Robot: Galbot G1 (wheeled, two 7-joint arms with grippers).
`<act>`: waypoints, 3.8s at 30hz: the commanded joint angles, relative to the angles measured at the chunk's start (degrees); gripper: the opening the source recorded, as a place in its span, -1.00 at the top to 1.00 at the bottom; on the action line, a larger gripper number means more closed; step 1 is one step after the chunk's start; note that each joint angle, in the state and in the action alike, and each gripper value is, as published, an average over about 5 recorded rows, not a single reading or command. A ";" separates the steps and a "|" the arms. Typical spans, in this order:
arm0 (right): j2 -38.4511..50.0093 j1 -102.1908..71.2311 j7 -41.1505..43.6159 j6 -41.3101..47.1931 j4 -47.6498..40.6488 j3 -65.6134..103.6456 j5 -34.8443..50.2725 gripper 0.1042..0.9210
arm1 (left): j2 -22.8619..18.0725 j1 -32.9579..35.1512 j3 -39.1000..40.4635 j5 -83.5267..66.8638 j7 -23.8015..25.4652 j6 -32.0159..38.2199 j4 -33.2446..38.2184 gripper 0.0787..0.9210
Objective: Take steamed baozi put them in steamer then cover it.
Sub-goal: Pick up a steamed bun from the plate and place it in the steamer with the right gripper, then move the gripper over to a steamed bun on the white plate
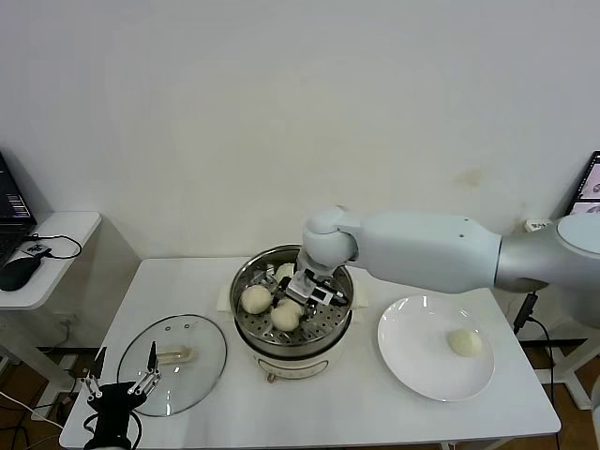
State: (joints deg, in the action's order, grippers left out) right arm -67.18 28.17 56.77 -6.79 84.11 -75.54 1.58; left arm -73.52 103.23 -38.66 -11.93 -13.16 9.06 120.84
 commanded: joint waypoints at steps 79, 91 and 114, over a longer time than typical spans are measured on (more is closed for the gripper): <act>38.24 -46.56 0.37 22.59 -6.32 43.64 -17.74 -0.72 | 2.00 0.10 0.59 0.79 0.61 -1.17 0.28 -0.77; 37.39 -46.69 0.47 22.98 -6.59 43.76 -18.00 -0.56 | 1.93 0.22 0.61 0.82 0.61 -1.12 0.42 -0.77; 38.14 -44.50 2.17 22.51 -5.24 43.60 -17.69 -0.18 | 1.65 0.67 0.81 0.86 0.44 -0.71 0.85 -0.77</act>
State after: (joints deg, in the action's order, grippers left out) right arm -29.15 -16.63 58.65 15.81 78.61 -31.92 -16.19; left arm -71.84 103.91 -37.99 -11.10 -12.70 8.32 121.66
